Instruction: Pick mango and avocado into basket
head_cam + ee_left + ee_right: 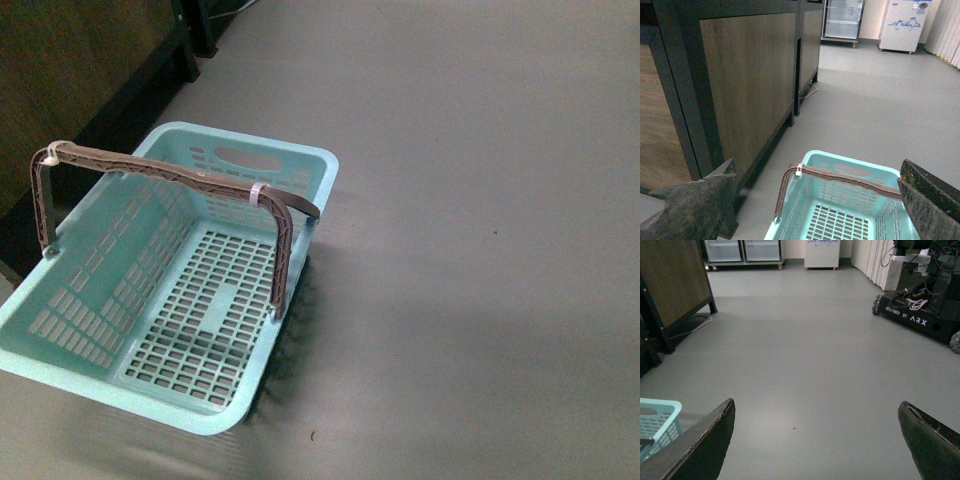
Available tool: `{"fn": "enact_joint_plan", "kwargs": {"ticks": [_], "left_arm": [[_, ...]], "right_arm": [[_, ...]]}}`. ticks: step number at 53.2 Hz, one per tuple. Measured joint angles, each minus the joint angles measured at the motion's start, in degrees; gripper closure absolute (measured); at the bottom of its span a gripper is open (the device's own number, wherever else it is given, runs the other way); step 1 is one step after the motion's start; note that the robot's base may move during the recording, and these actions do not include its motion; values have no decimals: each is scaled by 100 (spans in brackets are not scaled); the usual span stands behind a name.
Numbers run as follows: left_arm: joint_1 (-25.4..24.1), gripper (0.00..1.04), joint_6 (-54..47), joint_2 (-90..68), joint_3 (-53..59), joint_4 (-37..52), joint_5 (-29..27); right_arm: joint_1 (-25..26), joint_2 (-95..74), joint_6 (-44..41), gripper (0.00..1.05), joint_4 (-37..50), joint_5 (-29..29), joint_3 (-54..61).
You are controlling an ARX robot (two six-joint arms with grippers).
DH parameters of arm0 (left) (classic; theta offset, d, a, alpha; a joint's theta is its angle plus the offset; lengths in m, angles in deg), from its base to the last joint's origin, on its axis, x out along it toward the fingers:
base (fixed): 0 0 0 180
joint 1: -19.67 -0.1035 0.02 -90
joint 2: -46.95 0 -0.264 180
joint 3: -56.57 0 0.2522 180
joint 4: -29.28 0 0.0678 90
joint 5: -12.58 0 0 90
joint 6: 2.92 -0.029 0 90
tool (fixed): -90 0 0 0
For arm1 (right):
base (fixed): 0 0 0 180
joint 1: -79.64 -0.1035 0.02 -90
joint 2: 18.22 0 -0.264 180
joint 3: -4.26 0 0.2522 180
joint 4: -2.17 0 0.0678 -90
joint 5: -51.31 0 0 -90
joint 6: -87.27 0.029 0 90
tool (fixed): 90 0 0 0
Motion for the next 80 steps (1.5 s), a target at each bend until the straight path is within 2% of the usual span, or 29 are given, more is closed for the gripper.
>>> {"fn": "enact_joint_plan", "kwargs": {"ticks": [25, 28, 30, 35, 39, 42, 46, 56, 68, 80], "left_arm": [[0, 8, 4, 0, -2, -2, 4], [-127, 8, 610, -319, -269, -737, 520], [-199, 8, 1351, -855, -634, -1567, 866], [-153, 8, 2796, -1530, -925, -2573, 951], [72, 8, 4079, -1696, -940, -2732, 973], [149, 8, 4750, -1939, -960, -2472, 1071], [83, 8, 5119, -2393, -964, -2022, 1117], [-127, 8, 5880, -4513, -1049, -120, 1078], [-85, 8, 6092, -7508, -1768, 2024, 831], [107, 8, 6356, -9844, -2747, 3001, 734]], "right_arm": [[0, 0, 0, 9, 0, 0, 0], [0, 0, 0, 9, 0, -2, 0], [0, 0, 0, 9, 0, 2, 0], [0, 0, 0, 9, 0, -4, 0], [0, 0, 0, 9, 0, -4, 0], [0, 0, 0, 9, 0, -4, 0], [0, 0, 0, 9, 0, -4, 0], [0, 0, 0, 9, 0, -4, 0], [0, 0, 0, 9, 0, -4, 0], [0, 0, 0, 9, 0, -4, 0]]}}
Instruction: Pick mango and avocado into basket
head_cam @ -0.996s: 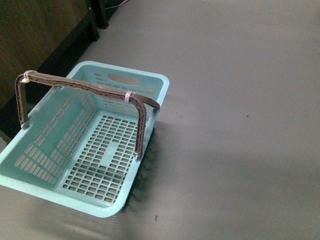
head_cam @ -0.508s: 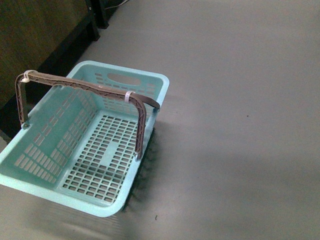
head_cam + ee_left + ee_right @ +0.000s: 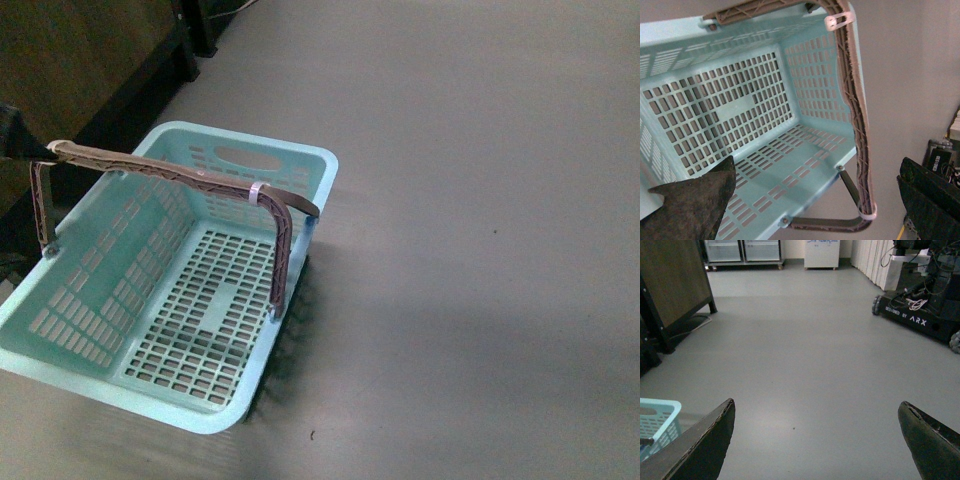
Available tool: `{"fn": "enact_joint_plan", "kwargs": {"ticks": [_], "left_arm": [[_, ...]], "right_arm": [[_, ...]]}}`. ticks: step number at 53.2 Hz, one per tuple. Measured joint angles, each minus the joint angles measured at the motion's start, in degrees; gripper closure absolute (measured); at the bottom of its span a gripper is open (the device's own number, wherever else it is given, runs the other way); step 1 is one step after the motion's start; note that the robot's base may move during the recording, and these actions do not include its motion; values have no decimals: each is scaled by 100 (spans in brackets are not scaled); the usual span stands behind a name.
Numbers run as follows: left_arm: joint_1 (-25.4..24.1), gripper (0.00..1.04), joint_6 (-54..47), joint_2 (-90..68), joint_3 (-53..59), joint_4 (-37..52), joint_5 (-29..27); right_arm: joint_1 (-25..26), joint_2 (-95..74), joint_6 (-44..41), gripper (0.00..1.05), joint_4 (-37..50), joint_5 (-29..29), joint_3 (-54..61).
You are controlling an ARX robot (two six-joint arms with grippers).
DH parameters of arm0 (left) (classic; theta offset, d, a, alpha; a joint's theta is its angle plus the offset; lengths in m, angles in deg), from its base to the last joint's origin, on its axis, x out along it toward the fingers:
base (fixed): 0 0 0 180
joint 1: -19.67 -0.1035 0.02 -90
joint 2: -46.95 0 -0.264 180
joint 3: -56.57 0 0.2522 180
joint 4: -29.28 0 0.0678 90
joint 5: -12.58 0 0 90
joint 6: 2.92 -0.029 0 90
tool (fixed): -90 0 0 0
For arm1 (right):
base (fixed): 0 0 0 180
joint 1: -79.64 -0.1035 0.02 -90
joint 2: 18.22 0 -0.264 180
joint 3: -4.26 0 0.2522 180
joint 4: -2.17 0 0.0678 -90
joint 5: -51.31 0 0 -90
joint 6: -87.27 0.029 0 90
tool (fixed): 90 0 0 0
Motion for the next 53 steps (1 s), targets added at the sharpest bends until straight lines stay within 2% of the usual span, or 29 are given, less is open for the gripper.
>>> {"fn": "enact_joint_plan", "kwargs": {"ticks": [12, 27, 45, 53], "left_arm": [[479, 8, 791, -1709, -1316, 597, -258], [931, 8, 1211, -2538, -2212, 684, -542], [1222, 8, 1353, -3106, -2892, 645, -841], [1353, 32, 1366, -3167, -3102, 481, -892]], "right_arm": [[0, 0, 0, 9, 0, 0, 0], [0, 0, 0, 9, 0, 0, 0], [0, 0, 0, 9, 0, 0, 0], [0, 0, 0, 9, 0, 0, 0]]}}
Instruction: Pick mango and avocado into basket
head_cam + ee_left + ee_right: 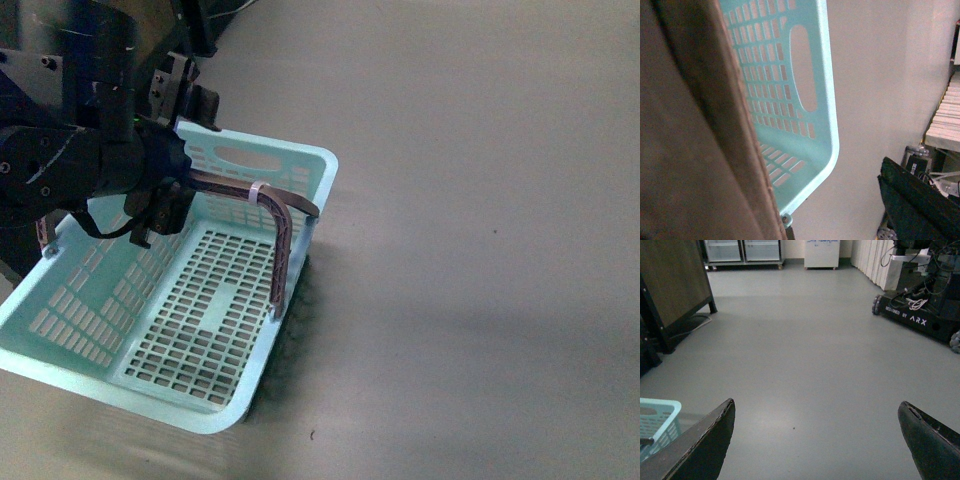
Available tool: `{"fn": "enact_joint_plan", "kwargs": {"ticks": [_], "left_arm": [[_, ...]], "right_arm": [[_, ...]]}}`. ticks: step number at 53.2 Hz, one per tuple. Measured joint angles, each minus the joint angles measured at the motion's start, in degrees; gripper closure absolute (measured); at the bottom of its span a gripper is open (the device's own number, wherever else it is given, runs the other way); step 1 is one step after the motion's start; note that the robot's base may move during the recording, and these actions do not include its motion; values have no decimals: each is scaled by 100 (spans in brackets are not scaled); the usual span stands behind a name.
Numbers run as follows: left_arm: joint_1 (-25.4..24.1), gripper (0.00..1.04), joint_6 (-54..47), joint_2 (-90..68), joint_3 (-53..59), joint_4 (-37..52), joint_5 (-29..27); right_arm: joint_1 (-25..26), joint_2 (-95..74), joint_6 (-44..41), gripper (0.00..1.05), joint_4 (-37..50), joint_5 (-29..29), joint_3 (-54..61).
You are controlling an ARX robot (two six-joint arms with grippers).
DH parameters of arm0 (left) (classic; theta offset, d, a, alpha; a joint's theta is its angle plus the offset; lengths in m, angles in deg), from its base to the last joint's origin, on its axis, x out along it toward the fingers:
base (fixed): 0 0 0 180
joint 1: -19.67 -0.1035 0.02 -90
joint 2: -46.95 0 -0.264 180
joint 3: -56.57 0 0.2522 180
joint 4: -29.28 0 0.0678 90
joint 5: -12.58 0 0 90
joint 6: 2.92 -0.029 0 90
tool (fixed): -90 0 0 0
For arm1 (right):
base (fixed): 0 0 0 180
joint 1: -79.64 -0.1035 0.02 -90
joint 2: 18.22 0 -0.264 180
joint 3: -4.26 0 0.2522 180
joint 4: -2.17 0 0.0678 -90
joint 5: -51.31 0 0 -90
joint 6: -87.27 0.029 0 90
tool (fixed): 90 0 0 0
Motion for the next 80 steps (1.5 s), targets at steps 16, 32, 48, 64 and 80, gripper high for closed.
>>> {"fn": "enact_joint_plan", "kwargs": {"ticks": [16, 32, 48, 64, 80], "left_arm": [[210, 78, 367, -92, -260, -525, -214], [216, 78, 555, 229, 37, -647, -284], [376, 79, 975, 2396, 1305, -1141, -435], [153, 79, 1075, 5405, 1803, -2780, -472], [-129, 79, 1054, 6905, 1655, -4017, -435]], "right_arm": [[0, 0, 0, 9, 0, 0, 0], [0, 0, 0, 9, 0, 0, 0], [0, 0, 0, 9, 0, 0, 0], [0, 0, 0, 9, 0, 0, 0], [0, 0, 0, 9, 0, 0, 0]]}}
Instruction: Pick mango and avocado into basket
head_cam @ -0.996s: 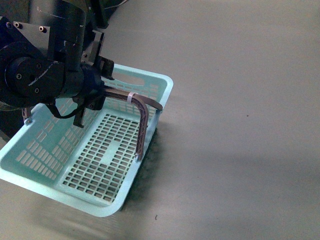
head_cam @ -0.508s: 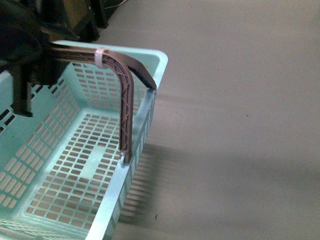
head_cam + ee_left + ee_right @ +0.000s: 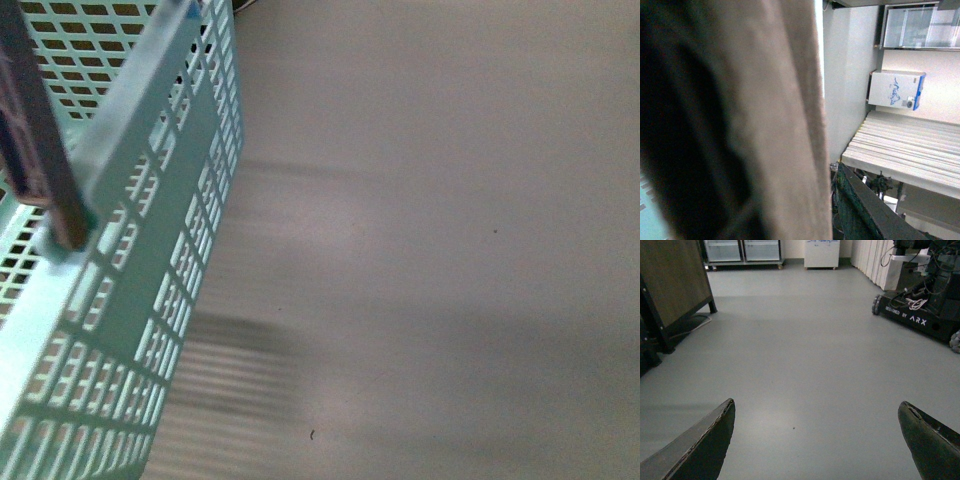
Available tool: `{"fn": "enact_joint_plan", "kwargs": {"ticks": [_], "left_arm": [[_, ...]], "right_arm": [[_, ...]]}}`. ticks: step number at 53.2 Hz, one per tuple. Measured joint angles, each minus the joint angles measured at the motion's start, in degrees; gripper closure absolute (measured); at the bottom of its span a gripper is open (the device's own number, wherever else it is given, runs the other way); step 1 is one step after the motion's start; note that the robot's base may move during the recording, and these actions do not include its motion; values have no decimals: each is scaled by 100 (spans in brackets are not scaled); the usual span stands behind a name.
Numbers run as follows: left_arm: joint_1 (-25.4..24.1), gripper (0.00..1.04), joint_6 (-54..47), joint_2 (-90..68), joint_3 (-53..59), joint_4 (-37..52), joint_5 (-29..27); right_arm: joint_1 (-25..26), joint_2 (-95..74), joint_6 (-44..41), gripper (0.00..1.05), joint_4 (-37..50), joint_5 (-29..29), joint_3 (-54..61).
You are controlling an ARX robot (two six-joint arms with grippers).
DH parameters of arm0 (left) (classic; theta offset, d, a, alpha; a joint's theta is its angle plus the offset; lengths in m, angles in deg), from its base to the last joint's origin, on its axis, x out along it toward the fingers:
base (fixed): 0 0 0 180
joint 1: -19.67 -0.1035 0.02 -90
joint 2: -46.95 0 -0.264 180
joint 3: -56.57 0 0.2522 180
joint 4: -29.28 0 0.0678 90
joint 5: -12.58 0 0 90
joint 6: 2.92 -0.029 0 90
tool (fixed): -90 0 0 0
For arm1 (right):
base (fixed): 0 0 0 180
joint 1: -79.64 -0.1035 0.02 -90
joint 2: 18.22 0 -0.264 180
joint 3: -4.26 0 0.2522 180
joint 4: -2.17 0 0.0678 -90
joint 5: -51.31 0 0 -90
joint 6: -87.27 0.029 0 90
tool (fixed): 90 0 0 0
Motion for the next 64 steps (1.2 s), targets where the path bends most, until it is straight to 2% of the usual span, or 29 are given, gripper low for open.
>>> {"fn": "enact_joint_plan", "kwargs": {"ticks": [8, 64], "left_arm": [[-55, 79, -2, 452, -103, -227, 50], [-63, 80, 0, 448, -120, -254, 57]], "right_arm": [[0, 0, 0, 9, 0, 0, 0], [0, 0, 0, 9, 0, -7, 0]]}}
